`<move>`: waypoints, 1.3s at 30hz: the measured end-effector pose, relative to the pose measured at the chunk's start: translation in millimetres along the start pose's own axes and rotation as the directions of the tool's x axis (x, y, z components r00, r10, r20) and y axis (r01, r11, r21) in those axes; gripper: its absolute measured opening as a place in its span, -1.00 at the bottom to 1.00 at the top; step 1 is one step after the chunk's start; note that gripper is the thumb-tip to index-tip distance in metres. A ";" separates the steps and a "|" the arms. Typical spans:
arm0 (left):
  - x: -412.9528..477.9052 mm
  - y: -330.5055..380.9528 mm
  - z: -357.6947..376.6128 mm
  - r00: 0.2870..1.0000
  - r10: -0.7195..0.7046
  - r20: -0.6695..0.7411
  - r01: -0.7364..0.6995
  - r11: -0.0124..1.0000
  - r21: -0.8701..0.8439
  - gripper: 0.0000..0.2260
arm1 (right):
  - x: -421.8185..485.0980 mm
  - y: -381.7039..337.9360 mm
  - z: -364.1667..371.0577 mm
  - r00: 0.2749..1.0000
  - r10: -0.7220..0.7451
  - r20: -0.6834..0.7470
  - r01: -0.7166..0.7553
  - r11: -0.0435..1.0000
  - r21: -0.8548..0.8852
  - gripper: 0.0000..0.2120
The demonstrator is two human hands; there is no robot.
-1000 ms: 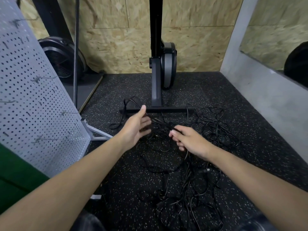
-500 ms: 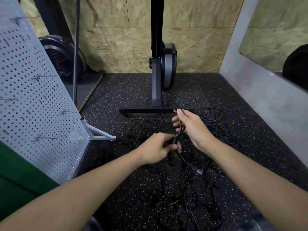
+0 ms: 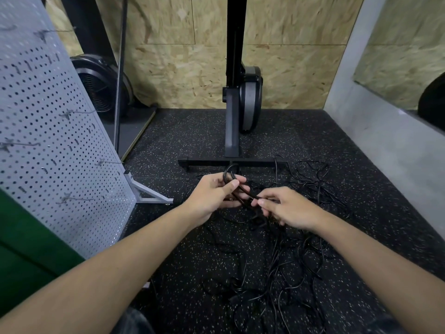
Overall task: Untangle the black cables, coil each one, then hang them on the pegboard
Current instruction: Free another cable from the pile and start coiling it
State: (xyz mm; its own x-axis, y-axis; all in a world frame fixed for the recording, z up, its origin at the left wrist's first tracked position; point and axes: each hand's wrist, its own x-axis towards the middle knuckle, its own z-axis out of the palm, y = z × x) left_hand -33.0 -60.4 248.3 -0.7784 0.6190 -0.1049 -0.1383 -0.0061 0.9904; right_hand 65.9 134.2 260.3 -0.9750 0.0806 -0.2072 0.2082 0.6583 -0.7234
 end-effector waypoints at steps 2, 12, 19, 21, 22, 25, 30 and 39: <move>-1.6 3.7 -2.0 0.995 -0.098 -0.001 0.097 0.990 -0.099 -0.81 | -1.0 1.6 -4.3 0.998 0.017 -0.063 -0.020 0.998 -0.052 -0.80; -7.3 -0.1 -8.0 0.997 -0.077 0.023 0.053 0.846 0.531 -0.74 | -11.4 -14.6 0.0 0.994 -0.024 -0.107 0.018 0.998 -0.061 -0.79; -12.0 16.1 -4.1 0.983 0.176 -0.052 -0.063 0.592 0.803 -0.75 | -7.5 1.5 3.7 1.000 0.001 -0.021 -0.004 0.989 -0.151 -0.85; -13.3 21.3 -3.2 0.972 0.233 -0.021 -0.105 0.518 0.849 -0.79 | -7.5 -2.1 4.8 0.998 -0.014 -0.055 0.009 0.996 -0.094 -0.93; -13.9 23.4 -2.1 0.966 0.259 -0.014 -0.119 0.490 0.864 -0.81 | -7.0 -4.9 5.9 0.998 -0.016 -0.068 0.013 0.999 -0.049 -0.90; -16.5 28.6 4.4 0.940 0.342 -0.007 -0.158 0.452 0.878 -0.83 | -5.4 -12.7 7.1 0.996 0.047 -0.071 -0.030 0.975 0.222 -0.71; -24.2 36.7 16.3 0.905 0.402 0.140 -0.324 0.435 0.840 -0.80 | -11.7 -27.3 5.1 0.997 0.081 -0.018 -0.047 0.737 0.675 -0.58; -21.8 42.3 -1.1 0.890 0.449 -0.076 -0.258 0.633 0.730 -0.86 | -14.6 -29.0 -7.6 1.000 0.005 -0.007 -0.001 0.877 0.480 -0.75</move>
State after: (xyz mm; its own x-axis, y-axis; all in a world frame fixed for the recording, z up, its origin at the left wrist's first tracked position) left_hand -22.6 -75.1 292.4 -0.8013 0.4888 0.3449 0.5599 0.4094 0.7204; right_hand 73.5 119.6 289.3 -0.9744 0.0890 -0.2067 0.2215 0.2183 -0.9504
